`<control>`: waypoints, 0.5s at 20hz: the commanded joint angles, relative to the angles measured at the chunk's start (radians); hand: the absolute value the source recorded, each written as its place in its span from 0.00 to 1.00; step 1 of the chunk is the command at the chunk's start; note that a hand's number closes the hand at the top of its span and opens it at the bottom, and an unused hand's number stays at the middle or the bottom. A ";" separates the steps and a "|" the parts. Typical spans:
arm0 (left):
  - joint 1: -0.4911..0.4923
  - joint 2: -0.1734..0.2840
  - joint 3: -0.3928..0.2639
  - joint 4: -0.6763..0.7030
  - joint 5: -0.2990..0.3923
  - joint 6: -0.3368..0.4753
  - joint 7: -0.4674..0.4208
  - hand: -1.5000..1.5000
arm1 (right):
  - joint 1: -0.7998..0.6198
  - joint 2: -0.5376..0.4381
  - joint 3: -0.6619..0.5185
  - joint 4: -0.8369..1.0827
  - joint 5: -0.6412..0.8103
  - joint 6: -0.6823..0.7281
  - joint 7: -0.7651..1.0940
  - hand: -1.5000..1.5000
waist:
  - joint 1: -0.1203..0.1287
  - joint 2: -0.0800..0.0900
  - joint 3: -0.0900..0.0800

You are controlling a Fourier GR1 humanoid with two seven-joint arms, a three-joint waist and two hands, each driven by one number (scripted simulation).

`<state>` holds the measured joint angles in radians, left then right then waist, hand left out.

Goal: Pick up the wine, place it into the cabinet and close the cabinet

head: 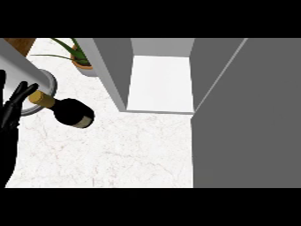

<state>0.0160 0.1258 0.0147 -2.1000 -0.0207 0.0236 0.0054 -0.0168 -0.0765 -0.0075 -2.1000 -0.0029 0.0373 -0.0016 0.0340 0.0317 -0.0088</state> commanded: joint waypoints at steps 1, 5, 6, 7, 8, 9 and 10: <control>-0.003 0.053 0.054 -0.007 0.090 -0.080 0.003 0.00 | -0.008 -0.006 0.009 -0.003 -0.037 0.030 0.028 0.00 | -0.031 -0.032 0.009; 0.035 0.089 -0.038 -0.003 0.211 -0.280 -0.140 0.00 | 0.112 -0.005 0.026 -0.062 -0.036 0.051 -0.011 0.00 | -0.043 -0.036 0.007; 0.021 0.117 -0.039 0.029 0.229 -0.335 -0.184 0.00 | 0.130 0.000 0.040 -0.089 -0.042 0.057 -0.009 0.00 | -0.051 -0.035 0.007; 0.034 0.023 -0.129 0.055 0.358 -0.319 -0.029 0.00 | 0.130 -0.031 0.105 -0.029 -0.106 0.152 0.042 0.00 | -0.059 -0.028 0.007; 0.073 0.029 -0.138 0.058 0.399 -0.353 -0.027 0.00 | 0.112 -0.016 0.131 -0.042 -0.096 0.133 0.085 0.00 | -0.038 -0.030 0.006; 0.078 0.050 -0.111 0.020 0.435 -0.359 0.000 0.00 | 0.191 -0.036 0.127 -0.127 -0.136 0.161 0.111 0.00 | -0.051 -0.039 0.007; 0.117 0.057 -0.111 0.045 0.459 -0.403 -0.048 0.00 | 0.167 -0.054 0.085 -0.144 -0.177 0.165 0.130 0.00 | -0.042 -0.035 0.007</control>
<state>0.0733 0.1764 -0.0660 -2.0691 0.2979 -0.2756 -0.0466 0.1079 -0.0994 0.0701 -2.1764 -0.0993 0.1479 0.0588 -0.0077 0.0004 -0.0022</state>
